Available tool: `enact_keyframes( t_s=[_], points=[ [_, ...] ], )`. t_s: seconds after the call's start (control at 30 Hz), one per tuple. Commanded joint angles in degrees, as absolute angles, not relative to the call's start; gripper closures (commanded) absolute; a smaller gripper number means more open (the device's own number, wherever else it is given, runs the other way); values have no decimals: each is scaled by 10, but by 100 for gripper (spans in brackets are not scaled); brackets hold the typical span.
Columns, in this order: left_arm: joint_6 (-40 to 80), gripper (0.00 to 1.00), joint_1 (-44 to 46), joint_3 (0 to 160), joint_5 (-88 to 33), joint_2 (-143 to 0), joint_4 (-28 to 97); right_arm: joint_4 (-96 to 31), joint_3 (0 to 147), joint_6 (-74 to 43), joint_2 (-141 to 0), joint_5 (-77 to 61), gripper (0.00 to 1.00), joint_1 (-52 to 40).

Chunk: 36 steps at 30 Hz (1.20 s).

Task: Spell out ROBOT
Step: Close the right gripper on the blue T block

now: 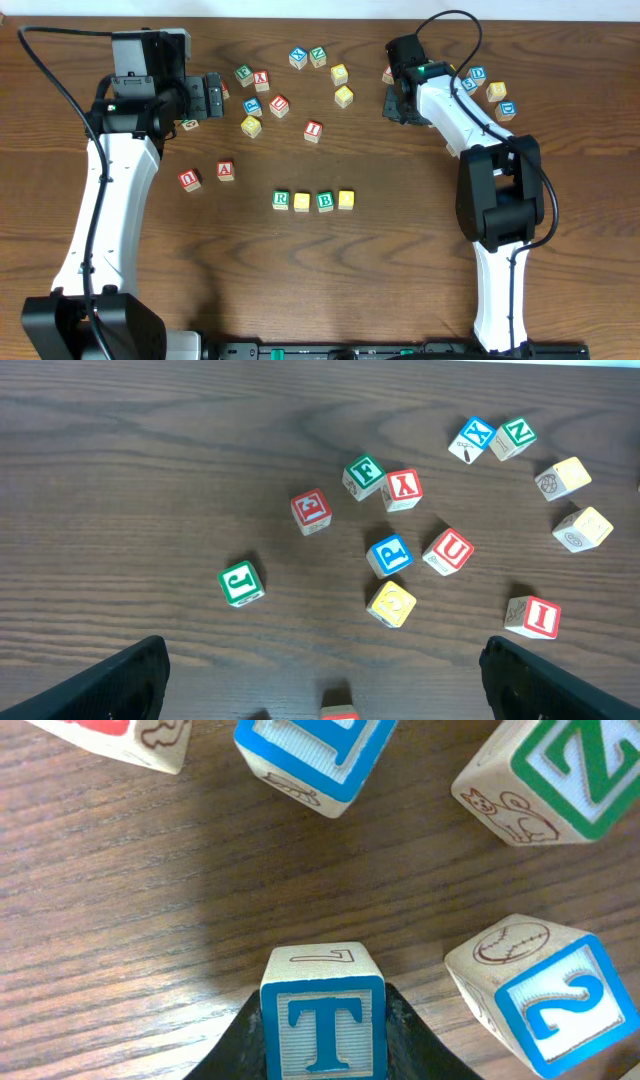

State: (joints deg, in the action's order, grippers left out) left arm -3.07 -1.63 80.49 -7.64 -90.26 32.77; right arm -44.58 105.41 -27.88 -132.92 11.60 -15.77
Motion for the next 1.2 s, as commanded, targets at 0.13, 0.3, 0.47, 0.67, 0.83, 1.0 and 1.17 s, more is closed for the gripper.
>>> enact_keyframes(
  t_s=[0.13,0.3,0.47,0.67,0.83,1.0,1.17],
  points=[
    [-34,2,-17,812,-84,-894,328,-446,1066,-282,-1333,125,86,-166],
    [-34,2,-17,812,-84,-894,328,-446,1066,-277,-1333,125,84,-166],
    [-34,2,-17,812,-84,-894,328,-446,1066,-276,-1333,125,83,-166],
    [-34,2,-17,812,-84,-894,328,-446,1066,-276,-1333,125,80,-166],
    [-34,2,-17,812,-84,-894,328,-446,1066,-276,-1333,125,76,-166],
    [-34,2,-17,812,-84,-894,328,-445,1067,-276,-1333,125,76,-166],
    [-34,2,-17,812,-84,-894,328,-445,1069,-275,-1333,125,75,-166]
  ],
)
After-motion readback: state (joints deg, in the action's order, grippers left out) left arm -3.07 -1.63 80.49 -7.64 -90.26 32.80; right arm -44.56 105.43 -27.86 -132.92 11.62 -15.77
